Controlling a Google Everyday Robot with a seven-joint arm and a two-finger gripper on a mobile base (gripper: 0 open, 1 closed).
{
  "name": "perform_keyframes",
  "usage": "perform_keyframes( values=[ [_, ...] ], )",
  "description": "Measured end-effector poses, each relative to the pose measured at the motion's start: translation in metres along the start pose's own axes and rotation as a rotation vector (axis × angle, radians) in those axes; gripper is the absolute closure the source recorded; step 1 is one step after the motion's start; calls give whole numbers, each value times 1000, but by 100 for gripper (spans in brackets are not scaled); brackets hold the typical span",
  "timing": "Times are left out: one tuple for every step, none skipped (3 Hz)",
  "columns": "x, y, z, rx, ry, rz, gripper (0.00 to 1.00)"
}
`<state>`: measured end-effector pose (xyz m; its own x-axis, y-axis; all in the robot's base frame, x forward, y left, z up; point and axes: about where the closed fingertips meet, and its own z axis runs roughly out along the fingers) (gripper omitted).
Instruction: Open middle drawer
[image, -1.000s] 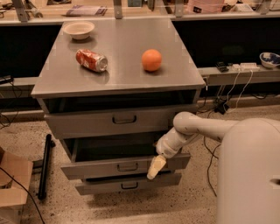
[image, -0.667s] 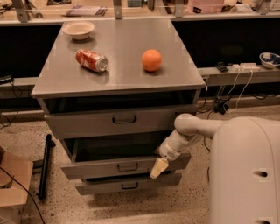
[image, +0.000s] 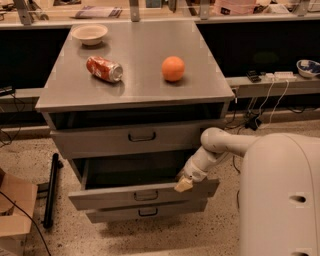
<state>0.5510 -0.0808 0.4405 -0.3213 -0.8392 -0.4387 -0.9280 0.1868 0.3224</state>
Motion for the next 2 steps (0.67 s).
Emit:
perform_keyframes(
  values=[
    [-1, -2, -1, 0, 0, 0, 96],
    [11, 24, 3, -27, 21, 20, 0]
  ],
)
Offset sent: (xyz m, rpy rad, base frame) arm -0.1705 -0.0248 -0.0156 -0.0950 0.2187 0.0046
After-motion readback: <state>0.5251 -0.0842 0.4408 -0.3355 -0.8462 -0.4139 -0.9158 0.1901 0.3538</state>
